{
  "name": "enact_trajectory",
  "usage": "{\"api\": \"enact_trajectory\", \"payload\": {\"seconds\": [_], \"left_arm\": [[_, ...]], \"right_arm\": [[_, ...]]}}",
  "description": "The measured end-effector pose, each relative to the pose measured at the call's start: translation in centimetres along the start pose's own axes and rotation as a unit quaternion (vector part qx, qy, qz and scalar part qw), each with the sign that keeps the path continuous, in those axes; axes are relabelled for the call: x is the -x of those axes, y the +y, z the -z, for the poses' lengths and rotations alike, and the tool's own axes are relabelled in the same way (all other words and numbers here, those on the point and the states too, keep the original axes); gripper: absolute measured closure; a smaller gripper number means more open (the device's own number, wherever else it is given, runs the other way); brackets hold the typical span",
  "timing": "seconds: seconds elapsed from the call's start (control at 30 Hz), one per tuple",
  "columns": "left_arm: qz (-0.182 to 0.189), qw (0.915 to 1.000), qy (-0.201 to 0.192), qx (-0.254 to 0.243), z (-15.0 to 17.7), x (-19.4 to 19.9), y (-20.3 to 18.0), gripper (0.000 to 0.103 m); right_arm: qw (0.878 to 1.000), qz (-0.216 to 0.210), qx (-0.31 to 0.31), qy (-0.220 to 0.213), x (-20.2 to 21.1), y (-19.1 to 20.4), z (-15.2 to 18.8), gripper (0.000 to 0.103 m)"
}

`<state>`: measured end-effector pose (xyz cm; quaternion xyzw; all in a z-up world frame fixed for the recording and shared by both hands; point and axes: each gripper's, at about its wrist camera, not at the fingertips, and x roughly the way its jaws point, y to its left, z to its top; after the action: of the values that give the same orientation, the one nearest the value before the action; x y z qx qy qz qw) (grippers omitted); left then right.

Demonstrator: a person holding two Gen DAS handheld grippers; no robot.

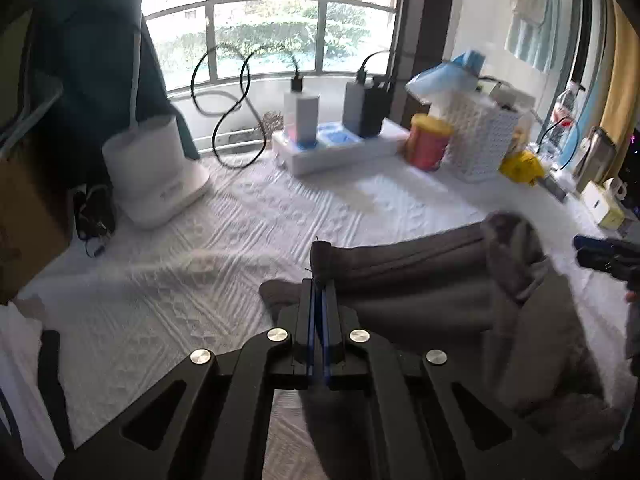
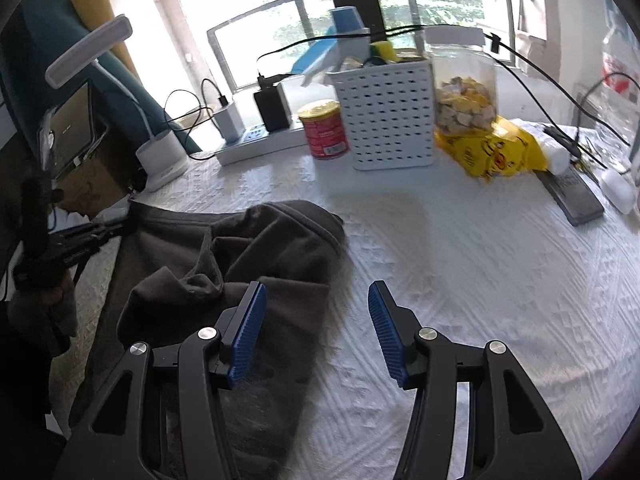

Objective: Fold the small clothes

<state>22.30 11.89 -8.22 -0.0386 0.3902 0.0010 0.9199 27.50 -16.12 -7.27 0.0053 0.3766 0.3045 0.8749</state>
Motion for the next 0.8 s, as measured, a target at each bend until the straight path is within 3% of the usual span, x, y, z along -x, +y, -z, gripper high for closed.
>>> {"api": "enact_trajectory", "payload": {"seconds": [0.13, 0.27, 0.63, 0.77, 0.8], "left_arm": [[-0.005, 1.0, 0.007, 0.0, 0.6, -1.0, -0.1, 0.102], [0.01, 0.9994, 0.007, 0.034, 0.3, -0.3, 0.3, 0.1], [0.025, 0.9986, 0.005, 0.045, 3.4, 5.5, -0.7, 0.098], [0.041, 0.9979, 0.01, 0.049, 5.7, 7.4, -1.7, 0.071], [0.047, 0.9975, 0.011, 0.052, 6.4, 7.9, -2.0, 0.071]], "right_arm": [[1.0, -0.002, 0.008, 0.0, 0.2, 0.9, 0.1, 0.047], [1.0, 0.002, 0.004, 0.0, 0.9, 1.0, 0.9, 0.047], [1.0, 0.004, 0.004, -0.015, 3.9, 2.5, 3.2, 0.047], [1.0, 0.003, 0.007, -0.019, 5.0, 3.3, 4.4, 0.047], [1.0, 0.002, 0.007, -0.02, 5.3, 3.5, 4.6, 0.047]]}}
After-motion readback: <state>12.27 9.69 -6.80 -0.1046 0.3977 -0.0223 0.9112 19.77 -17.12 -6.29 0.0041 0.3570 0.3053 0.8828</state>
